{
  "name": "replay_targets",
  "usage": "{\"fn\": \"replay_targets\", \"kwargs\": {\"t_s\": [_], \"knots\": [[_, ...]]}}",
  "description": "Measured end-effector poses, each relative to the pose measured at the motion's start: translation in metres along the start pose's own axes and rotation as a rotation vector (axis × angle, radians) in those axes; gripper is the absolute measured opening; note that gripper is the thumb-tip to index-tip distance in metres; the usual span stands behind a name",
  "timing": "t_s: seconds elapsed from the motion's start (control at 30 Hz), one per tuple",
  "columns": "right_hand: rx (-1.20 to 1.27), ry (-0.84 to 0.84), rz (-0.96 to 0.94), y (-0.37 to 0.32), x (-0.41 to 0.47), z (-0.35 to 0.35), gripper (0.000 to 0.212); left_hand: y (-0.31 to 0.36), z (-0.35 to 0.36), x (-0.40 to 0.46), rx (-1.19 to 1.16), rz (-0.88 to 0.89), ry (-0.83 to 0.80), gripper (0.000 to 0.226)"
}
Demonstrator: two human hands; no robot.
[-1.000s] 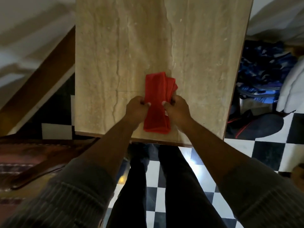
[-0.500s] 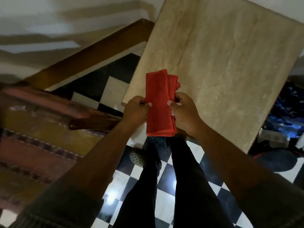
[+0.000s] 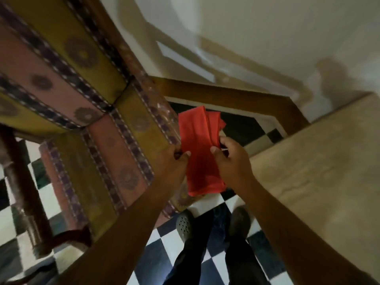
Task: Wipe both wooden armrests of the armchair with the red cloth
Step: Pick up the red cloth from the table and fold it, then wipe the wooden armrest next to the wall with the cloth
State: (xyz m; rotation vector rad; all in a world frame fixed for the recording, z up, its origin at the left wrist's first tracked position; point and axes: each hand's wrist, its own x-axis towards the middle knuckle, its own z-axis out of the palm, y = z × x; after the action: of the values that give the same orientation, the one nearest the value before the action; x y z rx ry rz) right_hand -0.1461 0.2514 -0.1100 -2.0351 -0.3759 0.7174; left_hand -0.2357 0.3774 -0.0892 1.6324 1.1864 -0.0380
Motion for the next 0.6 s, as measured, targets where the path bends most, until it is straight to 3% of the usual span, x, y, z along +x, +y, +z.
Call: {"fn": "replay_targets", "kwargs": {"t_s": [0.17, 0.37, 0.43, 0.5, 0.53, 0.6], "knots": [[-0.105, -0.014, -0.139, -0.016, 0.062, 0.052, 0.032, -0.019, -0.017, 0.039, -0.202, -0.063, 0.201, 0.014], [-0.384, 0.032, -0.198, 0.007, 0.086, 0.077, 0.046, -0.049, -0.005, 0.072, -0.266, -0.163, 0.183, 0.009], [-0.519, 0.073, -0.363, 0.009, 0.083, 0.084, 0.048, -0.06, -0.006, 0.08, -0.319, -0.159, 0.153, 0.013], [-0.633, -0.013, -0.558, 0.007, 0.081, 0.094, 0.056, -0.07, -0.008, 0.085, -0.384, -0.14, 0.155, 0.018], [-0.704, -0.085, -0.63, 0.007, 0.083, 0.099, 0.057, -0.078, -0.01, 0.089, -0.342, -0.11, 0.187, 0.018], [-0.845, -0.2, -0.713, 0.008, 0.089, 0.112, 0.057, -0.097, -0.017, 0.101, -0.03, -0.014, 0.274, 0.025]]}}
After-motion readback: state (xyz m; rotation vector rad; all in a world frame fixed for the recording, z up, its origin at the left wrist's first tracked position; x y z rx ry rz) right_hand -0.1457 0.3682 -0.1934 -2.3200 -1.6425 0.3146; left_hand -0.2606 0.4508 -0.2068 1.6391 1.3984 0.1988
